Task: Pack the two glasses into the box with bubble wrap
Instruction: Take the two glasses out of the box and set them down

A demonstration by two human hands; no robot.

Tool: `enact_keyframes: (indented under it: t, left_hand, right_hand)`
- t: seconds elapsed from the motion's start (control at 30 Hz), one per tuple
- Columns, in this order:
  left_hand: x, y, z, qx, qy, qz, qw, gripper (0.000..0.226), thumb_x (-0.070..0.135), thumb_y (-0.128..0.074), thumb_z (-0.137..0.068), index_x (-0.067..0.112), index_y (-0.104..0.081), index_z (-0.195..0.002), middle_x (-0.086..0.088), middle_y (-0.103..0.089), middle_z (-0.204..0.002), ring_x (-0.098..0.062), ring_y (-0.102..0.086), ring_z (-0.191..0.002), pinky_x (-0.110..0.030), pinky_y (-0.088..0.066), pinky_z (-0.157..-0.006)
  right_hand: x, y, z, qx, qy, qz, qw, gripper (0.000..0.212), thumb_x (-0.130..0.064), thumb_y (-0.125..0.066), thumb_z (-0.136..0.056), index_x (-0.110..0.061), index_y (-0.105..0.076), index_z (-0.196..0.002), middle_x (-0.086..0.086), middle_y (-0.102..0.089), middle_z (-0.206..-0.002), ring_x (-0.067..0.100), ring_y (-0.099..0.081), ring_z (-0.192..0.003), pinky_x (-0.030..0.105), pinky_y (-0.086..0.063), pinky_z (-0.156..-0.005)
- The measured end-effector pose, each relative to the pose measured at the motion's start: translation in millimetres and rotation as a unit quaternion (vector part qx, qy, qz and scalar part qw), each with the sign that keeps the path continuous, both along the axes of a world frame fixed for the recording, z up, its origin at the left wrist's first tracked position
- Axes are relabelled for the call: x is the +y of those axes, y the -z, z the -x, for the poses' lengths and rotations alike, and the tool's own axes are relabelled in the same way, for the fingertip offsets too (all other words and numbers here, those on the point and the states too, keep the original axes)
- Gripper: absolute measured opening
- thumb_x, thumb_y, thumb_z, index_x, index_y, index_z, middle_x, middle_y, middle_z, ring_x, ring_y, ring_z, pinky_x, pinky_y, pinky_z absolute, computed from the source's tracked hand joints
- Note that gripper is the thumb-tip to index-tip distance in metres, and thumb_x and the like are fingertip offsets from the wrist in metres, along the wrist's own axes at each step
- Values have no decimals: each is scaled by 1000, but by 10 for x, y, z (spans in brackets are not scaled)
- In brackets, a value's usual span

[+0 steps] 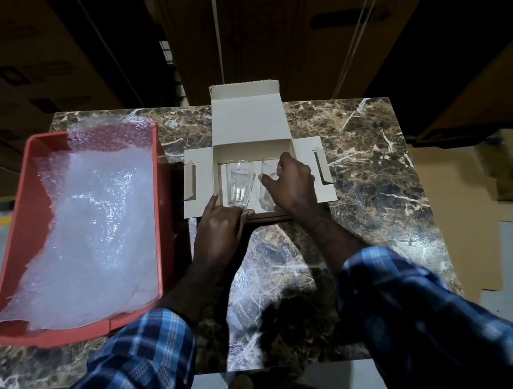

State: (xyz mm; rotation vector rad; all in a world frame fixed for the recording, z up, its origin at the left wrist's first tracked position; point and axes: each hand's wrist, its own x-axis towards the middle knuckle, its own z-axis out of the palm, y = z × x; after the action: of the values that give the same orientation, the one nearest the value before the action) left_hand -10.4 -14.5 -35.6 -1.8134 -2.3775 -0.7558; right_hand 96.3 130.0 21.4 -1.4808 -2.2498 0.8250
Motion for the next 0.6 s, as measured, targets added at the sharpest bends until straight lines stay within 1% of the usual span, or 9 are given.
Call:
enact_keyframes:
  t: [0.07, 0.1, 0.17, 0.23, 0.27, 0.3, 0.43, 0.53, 0.6]
  left_hand:
    - [6, 2, 5, 8, 2, -4, 1000, 41, 33, -45, -103, 9, -72, -83, -7, -70, -72, -24, -63, -64, -40, -36, -113]
    - [8, 10, 6, 11, 1, -7, 1000, 41, 32, -45, -102, 9, -72, -83, -7, -70, -72, -24, -63, -64, -39, -36, -113]
    - [10, 5, 18, 10, 5, -2, 1000, 43, 34, -42, -103, 10, -73, -86, -6, -71, -74, -23, -63, -65, -38, -34, -114]
    - [8, 15, 27, 12, 7, 3, 1000, 45, 35, -39, -104, 10, -73, -87, -5, -72, -75, -22, -63, -66, -36, -31, -115]
    - [7, 16, 33, 13, 7, 3, 1000, 45, 35, -39, -104, 10, -73, -86, -5, -71, -74, -23, -63, -66, -36, -31, -115]
    - [6, 5, 33, 13, 8, 1, 1000, 45, 35, -39, -104, 11, -73, -85, -5, -71, -74, -23, -62, -65, -36, -31, -115]
    - [7, -47, 10, -4, 13, 0, 1000, 41, 33, -43, -103, 11, -71, -84, -4, -70, -72, -22, -63, -64, -39, -36, -113]
    - [24, -151, 16, -24, 8, 10, 1000, 31, 33, -54, -99, 10, -71, -87, -4, -73, -78, -23, -67, -71, -39, -38, -107]
    - [72, -229, 37, -21, -5, 14, 1000, 25, 30, -61, -94, 8, -72, -90, -8, -73, -81, -28, -67, -75, -38, -40, -96]
  right_hand:
    - [-103, -118, -110, 61, 25, -42, 997, 36, -31, -78, -83, -13, -46, -84, 2, -55, -84, 23, -51, -73, 28, -31, -65]
    - [-180, -188, -177, 88, 35, -59, 994, 37, -28, -79, -81, -14, -45, -84, 0, -54, -83, 20, -49, -71, 27, -30, -63]
    - [-385, -323, -349, 135, 44, -58, 988, 38, -27, -80, -80, -16, -47, -97, -2, -57, -91, 15, -54, -76, 26, -38, -61]
    - [-635, -396, -581, 161, 40, -57, 985, 50, -25, -81, -80, -18, -48, -117, -5, -59, -105, 5, -58, -79, 18, -51, -62]
    - [-765, -393, -707, 169, 30, -75, 982, 58, -23, -81, -80, -16, -47, -126, -5, -59, -108, -1, -58, -80, 12, -52, -62]
    - [-888, -350, -826, 177, 15, -97, 979, 62, -20, -82, -79, -15, -46, -130, -3, -59, -110, -1, -59, -81, 12, -53, -63]
    - [-1223, 9, -1137, 163, -32, -158, 973, 53, -14, -77, -75, -12, -50, -120, 8, -58, -116, 22, -64, -92, 35, -60, -67]
    - [-1281, 216, -1236, 129, -30, -158, 979, 55, -10, -74, -67, -13, -51, -117, 10, -58, -118, 28, -62, -102, 39, -57, -72]
    - [-1269, 257, -1266, 122, -19, -142, 982, 57, -11, -74, -66, -15, -50, -118, 11, -57, -119, 30, -62, -101, 38, -57, -71]
